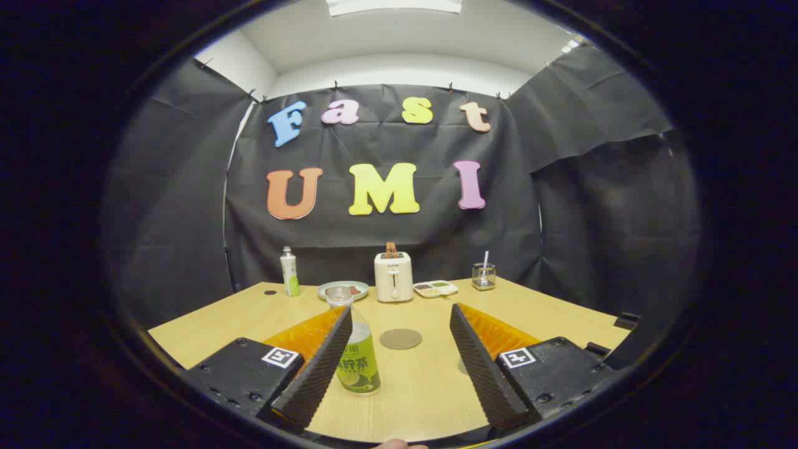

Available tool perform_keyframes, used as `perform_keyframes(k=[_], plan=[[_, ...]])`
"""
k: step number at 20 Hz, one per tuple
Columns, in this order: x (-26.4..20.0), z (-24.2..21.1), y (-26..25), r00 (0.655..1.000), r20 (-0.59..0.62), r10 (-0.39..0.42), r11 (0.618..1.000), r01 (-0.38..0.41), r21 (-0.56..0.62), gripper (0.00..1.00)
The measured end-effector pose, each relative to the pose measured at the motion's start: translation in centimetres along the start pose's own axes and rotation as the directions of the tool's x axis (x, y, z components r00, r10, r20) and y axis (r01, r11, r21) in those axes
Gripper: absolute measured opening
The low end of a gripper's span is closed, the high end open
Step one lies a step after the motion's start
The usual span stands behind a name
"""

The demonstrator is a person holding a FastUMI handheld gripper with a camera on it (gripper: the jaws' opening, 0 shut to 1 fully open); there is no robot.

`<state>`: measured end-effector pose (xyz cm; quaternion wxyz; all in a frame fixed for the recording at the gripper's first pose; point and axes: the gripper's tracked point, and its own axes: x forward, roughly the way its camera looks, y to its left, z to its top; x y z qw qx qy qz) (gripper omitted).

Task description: Take the bottle from table, then pour the juice into the cup, finally place the bottle on the coaster

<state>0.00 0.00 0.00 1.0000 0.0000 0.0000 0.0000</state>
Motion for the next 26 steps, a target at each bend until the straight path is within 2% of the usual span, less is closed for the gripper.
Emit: perform_keyframes(k=[7, 14, 26], plan=[[0.5, -0.9, -0.4, 0.999, -0.03, -0.013, 1.0, 0.012, -0.02, 1.0], [0.4, -0.3, 1.0, 1.0, -0.012, 0.023, 0.997, -0.023, -0.067, 1.0], [0.6, -0.3, 2.3, 0.998, -0.019, 0.056, 0.995, -0.057, -0.079, 1.0]])
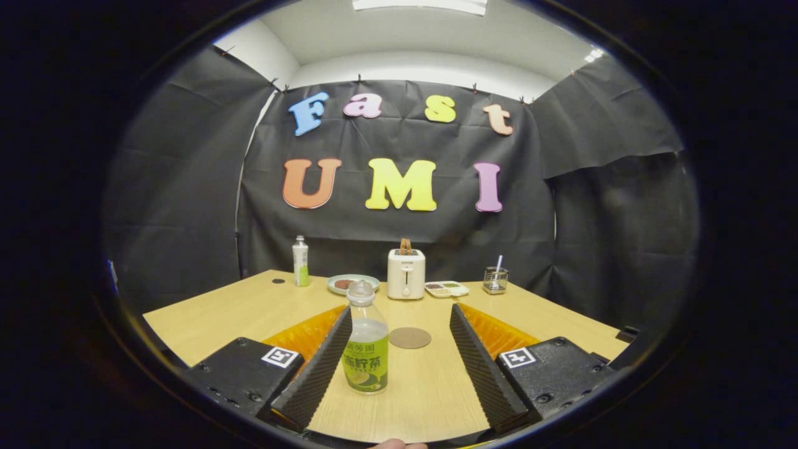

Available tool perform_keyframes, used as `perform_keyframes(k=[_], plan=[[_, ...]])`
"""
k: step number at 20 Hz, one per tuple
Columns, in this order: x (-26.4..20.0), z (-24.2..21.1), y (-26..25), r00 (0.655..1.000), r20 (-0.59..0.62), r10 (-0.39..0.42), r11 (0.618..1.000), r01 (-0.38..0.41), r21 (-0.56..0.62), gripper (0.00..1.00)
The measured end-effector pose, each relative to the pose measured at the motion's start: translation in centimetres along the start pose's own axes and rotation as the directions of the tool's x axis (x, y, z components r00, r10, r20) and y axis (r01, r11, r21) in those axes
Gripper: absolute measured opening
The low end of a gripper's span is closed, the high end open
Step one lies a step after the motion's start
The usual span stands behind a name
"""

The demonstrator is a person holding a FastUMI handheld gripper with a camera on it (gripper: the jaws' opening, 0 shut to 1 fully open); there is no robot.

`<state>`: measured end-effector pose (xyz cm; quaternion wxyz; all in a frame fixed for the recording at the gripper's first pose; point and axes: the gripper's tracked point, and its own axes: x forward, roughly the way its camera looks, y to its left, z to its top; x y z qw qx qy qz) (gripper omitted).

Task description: Take the bottle from table, then pour the juice into the cup, finally place the bottle on the coaster

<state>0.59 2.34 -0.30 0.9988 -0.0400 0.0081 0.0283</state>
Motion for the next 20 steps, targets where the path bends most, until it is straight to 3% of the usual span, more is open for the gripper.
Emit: perform_keyframes(k=[9, 20], plan=[[0.3, -1.8, 1.6, 1.0, 0.0, 0.023, 1.0, -0.023, 0.016, 1.0], [5.1, -9.0, 3.8, 0.987, -0.151, 0.059, 0.998, -0.06, -0.006, 1.0]])
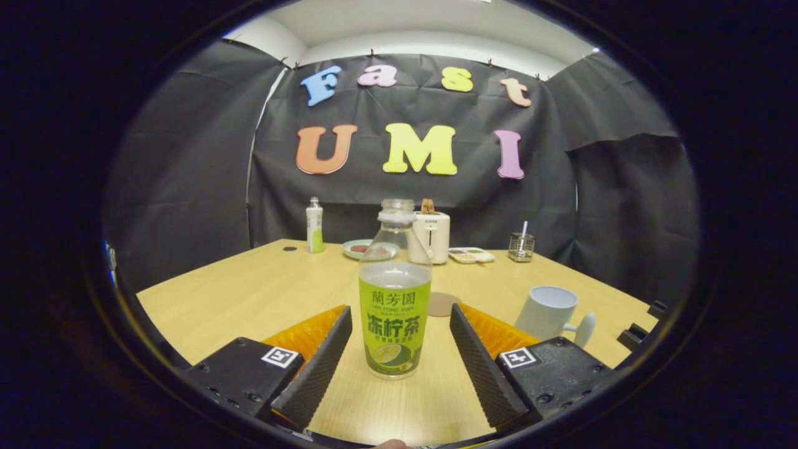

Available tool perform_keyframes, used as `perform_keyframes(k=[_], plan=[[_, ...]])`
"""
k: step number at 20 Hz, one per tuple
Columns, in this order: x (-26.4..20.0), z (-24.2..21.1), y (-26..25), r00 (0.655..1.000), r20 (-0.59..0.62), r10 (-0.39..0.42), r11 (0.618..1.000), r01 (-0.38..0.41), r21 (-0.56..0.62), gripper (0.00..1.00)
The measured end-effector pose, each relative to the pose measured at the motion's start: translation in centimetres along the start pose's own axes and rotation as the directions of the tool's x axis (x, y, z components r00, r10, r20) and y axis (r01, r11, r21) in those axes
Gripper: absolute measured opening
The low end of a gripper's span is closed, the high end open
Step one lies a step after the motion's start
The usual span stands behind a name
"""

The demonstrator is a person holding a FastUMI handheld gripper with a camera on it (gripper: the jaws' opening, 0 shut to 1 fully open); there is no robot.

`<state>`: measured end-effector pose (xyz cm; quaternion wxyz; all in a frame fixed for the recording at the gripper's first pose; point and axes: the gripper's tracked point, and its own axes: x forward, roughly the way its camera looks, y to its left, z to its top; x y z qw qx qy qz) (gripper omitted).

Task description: Take the bottle from table, then pour the juice into the cup, finally place the bottle on the coaster

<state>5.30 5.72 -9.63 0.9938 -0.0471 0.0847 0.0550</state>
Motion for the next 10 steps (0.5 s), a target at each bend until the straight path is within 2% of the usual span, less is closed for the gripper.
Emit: perform_keyframes(k=[10], plan=[[3.4, -3.0, 0.7, 0.992, -0.126, 0.018, 0.999, -0.014, 0.031, 1.0]])
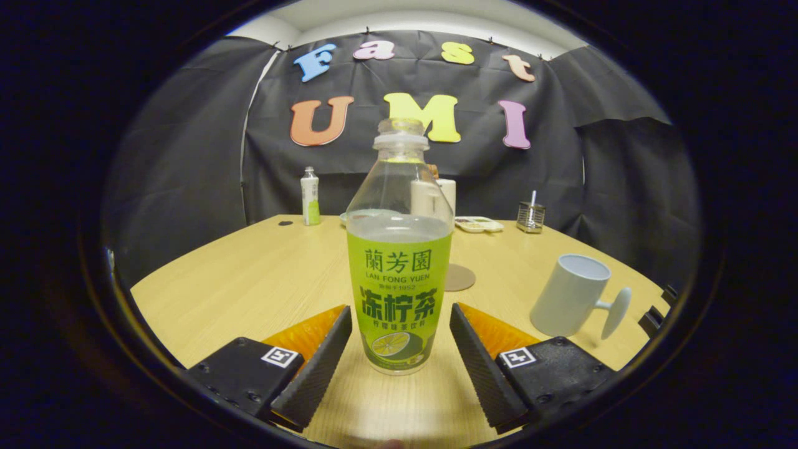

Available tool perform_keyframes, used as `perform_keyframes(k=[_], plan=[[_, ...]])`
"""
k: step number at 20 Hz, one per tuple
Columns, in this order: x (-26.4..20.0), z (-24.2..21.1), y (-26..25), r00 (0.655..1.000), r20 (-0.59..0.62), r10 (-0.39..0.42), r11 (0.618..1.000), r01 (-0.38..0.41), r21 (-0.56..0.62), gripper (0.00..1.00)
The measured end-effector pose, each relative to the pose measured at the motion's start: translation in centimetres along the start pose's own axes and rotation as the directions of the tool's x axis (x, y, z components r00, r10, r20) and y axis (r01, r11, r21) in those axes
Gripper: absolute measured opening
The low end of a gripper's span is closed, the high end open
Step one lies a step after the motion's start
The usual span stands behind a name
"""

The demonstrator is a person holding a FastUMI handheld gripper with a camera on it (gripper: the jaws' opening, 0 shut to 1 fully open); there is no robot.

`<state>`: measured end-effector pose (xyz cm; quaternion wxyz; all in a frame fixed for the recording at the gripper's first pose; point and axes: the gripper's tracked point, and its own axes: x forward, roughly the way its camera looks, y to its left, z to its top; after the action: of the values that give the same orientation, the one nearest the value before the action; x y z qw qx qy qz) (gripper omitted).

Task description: Take the bottle from table, then pour the juice into the cup, finally place the bottle on the coaster

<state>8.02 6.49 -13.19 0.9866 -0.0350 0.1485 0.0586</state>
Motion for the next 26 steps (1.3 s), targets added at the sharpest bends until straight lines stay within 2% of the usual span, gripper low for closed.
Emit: perform_keyframes(k=[3, 9, 11, 14, 17, 21, 26], plan=[[0.4, -0.2, 0.0, 1.0, -0.029, 0.007, 1.0, -0.006, 0.019, 1.0], [0.4, -0.2, 0.2, 0.998, -0.052, 0.032, 0.998, -0.03, 0.049, 0.84], [0.5, -0.1, 0.5, 0.996, -0.073, 0.043, 0.998, -0.04, 0.047, 0.83], [0.3, 0.6, -0.1, 0.996, -0.09, 0.021, 0.998, -0.015, 0.067, 0.82], [-0.1, 1.7, -0.8, 0.996, -0.09, 0.013, 0.99, 0.0, 0.142, 0.81], [0.0, 4.0, -0.8, 0.996, -0.078, 0.05, 0.962, -0.027, 0.27, 0.8], [0.6, 7.6, 0.2, 0.99, -0.033, 0.135, 0.891, -0.107, 0.44, 0.8]])
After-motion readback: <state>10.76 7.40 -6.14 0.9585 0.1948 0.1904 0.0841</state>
